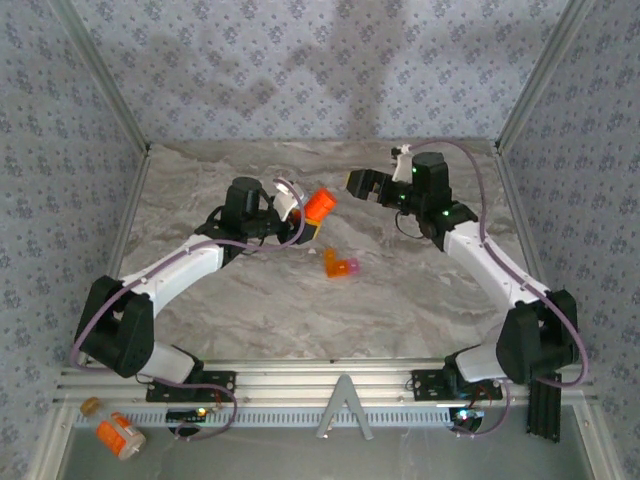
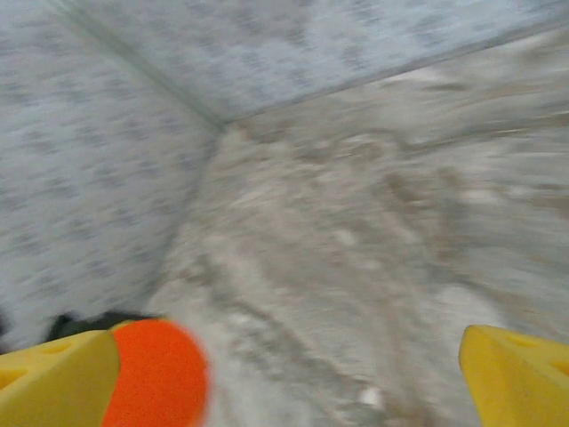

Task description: Sort the pills into containers

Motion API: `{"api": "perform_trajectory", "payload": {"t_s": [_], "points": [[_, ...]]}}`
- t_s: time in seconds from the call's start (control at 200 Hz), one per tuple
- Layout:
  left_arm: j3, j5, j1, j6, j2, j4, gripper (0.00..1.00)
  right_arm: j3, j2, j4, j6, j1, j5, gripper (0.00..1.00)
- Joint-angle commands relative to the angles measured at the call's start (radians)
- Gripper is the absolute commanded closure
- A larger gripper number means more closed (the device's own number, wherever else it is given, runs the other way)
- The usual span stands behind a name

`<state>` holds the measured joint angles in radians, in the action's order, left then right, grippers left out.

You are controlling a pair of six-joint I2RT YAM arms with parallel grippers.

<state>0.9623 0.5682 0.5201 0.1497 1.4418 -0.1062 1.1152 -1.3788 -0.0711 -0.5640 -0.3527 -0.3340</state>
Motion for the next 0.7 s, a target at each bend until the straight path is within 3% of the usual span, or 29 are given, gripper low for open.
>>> {"api": "perform_trajectory", "payload": {"t_s": [0.0,0.075,0.185,0.28,0.445,0.57,0.695], "points": [[0.026,0.028,0.005,0.023,-0.035,-0.033,1.00,0.035,0.044,-0.275,-0.028,-0.031,0.505,0.00],[0.030,0.027,0.005,0.024,-0.031,-0.032,1.00,0.006,0.076,-0.278,-0.122,0.005,0.513,0.00],[0.033,0.028,0.005,0.019,-0.025,-0.038,1.00,-0.099,0.115,-0.098,-0.180,0.140,0.191,0.00],[0.037,0.030,0.006,0.019,-0.021,-0.040,1.00,-0.180,0.134,0.071,-0.144,0.198,0.031,0.00],[0.042,0.030,0.005,0.024,-0.023,-0.035,1.00,-0.119,0.132,-0.081,-0.027,0.139,0.125,0.00],[0.050,0.030,0.005,0.031,-0.017,-0.024,1.00,-0.111,0.099,-0.057,-0.084,0.133,-0.014,0.00],[0.055,0.032,0.007,0.037,-0.014,-0.012,1.00,-0.082,0.063,0.003,-0.138,0.073,-0.138,0.11]]}}
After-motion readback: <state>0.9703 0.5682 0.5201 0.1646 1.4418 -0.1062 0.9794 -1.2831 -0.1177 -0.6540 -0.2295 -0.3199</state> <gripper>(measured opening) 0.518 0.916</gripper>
